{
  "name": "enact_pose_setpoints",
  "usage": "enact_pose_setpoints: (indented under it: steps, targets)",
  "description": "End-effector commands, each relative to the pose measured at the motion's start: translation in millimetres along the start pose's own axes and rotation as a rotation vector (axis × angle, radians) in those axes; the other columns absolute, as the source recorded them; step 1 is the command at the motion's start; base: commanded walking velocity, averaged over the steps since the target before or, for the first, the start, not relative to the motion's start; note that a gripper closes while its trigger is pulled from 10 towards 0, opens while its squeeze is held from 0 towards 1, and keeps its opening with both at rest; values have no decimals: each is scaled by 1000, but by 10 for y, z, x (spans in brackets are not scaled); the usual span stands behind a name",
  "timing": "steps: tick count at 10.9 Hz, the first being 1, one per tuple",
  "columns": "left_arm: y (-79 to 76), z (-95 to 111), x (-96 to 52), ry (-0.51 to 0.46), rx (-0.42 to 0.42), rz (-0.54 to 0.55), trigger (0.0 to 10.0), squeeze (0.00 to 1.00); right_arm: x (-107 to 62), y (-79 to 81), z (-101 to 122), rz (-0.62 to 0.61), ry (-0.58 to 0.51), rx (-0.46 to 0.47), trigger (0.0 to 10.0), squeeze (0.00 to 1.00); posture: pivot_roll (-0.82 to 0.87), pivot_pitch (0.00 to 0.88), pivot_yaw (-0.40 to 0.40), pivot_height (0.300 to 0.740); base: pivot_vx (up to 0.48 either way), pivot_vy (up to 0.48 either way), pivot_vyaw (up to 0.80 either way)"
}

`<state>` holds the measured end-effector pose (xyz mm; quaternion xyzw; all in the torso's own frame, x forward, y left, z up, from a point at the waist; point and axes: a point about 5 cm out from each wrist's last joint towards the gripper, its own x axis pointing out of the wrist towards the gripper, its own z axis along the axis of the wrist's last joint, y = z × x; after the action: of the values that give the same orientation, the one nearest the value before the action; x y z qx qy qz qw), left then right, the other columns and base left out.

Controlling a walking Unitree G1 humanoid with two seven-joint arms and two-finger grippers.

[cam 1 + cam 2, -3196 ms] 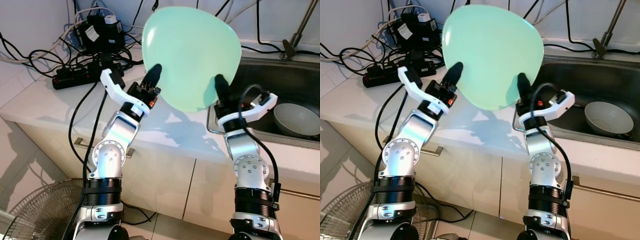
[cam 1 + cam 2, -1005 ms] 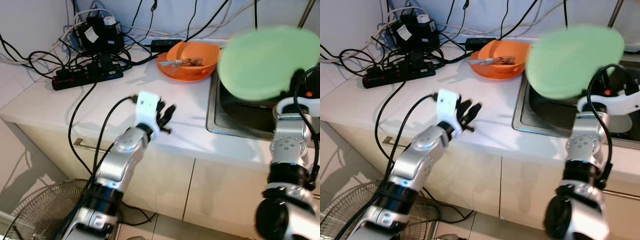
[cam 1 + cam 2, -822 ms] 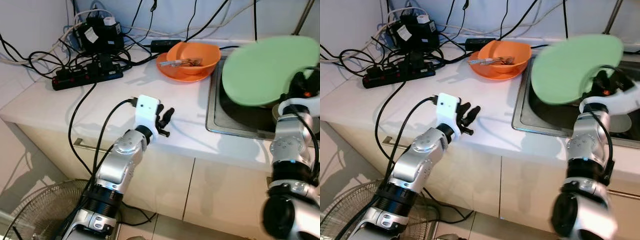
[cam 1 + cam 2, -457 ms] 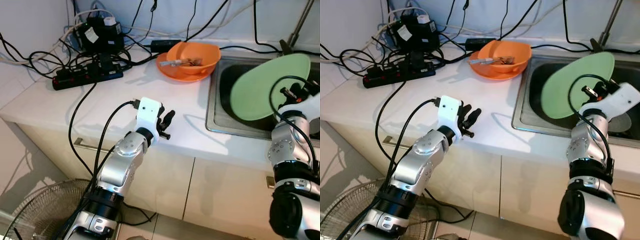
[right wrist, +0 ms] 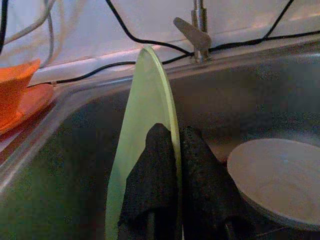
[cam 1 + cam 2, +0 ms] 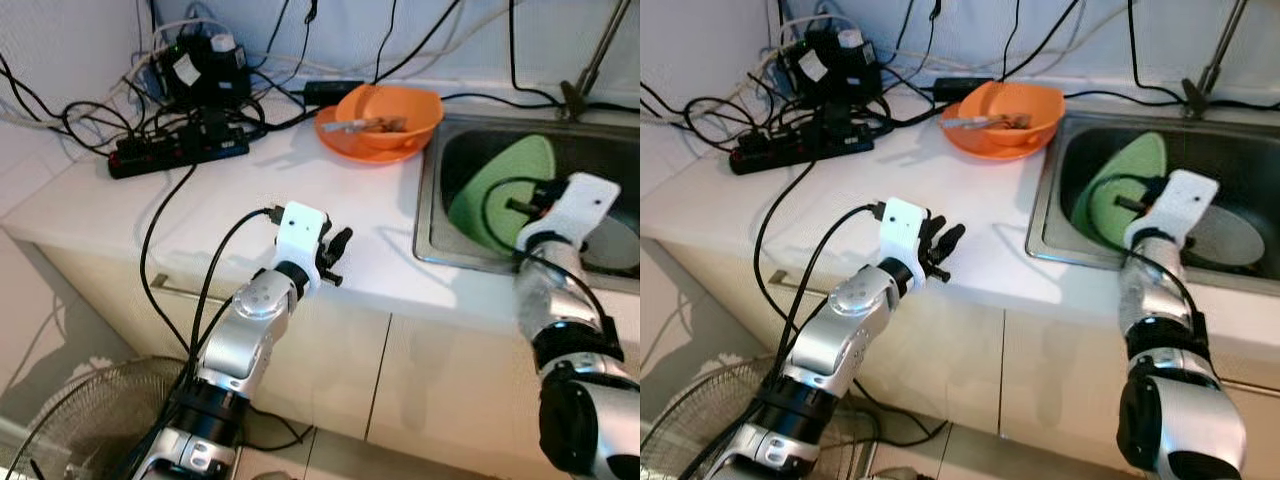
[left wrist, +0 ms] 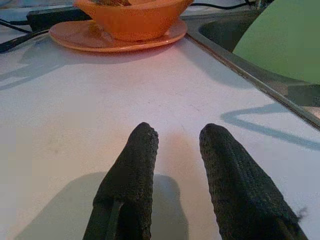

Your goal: Kitchen organization

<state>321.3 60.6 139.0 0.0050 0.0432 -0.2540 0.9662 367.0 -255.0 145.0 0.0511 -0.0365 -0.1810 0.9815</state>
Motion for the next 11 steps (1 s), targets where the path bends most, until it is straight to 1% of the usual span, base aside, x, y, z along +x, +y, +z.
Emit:
enact_pose_setpoints:
  steps: [1,2,4,5,7,9,10,11]
  targets:
    - [0,-4,-12,0,10,-1,10000,0,-5,62,-21,16,5,-8,10000,0,98,0,67,740,0,0,0]
    - [-10,-17,-21,2,9,-3,10000,0,-10,87,-42,24,13,-8,10000,0,100,0,67,740,0,0,0]
    - [-34,-40,-25,8,5,-7,10000,0,-9,153,-93,67,55,-57,10000,0,95,0,68,740,0,0,0]
    - [-49,-25,-18,5,0,-11,10000,0,55,179,10,103,50,-87,10000,0,97,0,63,740,0,0,0]
    - [-57,-26,-19,4,-4,-10,10000,0,165,196,218,123,33,-130,10000,0,87,0,62,740,0,0,0]
    - [-71,-33,-14,6,-12,-14,10000,0,270,245,385,148,81,-206,10000,0,79,0,61,740,0,0,0]
    - [-73,-32,-13,6,-12,-14,10000,0,282,251,406,147,92,-199,10000,0,80,0,55,740,0,0,0]
    - [-73,-31,-12,7,-13,-13,10000,0,290,262,394,151,130,-214,10000,0,81,0,50,740,0,0,0]
